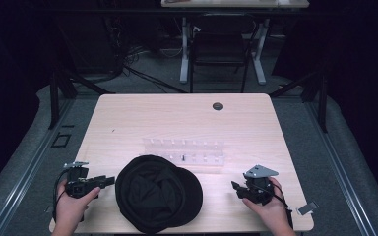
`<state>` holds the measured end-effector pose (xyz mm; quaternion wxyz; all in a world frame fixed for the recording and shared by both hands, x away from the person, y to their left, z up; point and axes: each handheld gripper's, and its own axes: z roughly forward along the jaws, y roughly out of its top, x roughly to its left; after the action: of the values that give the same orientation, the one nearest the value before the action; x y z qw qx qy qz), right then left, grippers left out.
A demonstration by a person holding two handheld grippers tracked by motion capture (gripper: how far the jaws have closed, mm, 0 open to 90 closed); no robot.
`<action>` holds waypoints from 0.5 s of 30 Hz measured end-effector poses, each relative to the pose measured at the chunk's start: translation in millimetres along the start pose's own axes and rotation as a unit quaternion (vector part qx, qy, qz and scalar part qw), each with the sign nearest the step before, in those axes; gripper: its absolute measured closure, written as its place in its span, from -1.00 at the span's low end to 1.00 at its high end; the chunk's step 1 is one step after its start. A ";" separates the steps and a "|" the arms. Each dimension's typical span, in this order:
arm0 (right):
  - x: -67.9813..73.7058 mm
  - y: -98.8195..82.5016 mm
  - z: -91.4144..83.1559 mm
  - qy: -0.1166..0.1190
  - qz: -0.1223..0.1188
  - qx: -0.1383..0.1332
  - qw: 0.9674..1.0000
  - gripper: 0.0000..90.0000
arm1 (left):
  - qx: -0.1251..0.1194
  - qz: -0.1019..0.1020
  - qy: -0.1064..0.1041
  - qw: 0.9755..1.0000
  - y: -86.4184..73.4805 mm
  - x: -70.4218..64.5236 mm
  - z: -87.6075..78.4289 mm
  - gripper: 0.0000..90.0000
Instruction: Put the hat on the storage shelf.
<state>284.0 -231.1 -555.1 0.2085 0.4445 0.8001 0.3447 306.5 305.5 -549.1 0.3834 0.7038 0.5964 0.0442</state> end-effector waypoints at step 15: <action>-4.0 -1.7 -3.1 -0.003 0.009 -0.002 1.000 -0.02 | 0.032 -0.015 -0.036 0.999 14.8 -6.1 -15.2 0.09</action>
<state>283.1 -236.3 -554.2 0.2088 0.4522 0.7949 0.3464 308.7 307.6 -527.2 0.3824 0.7080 0.5937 -0.0062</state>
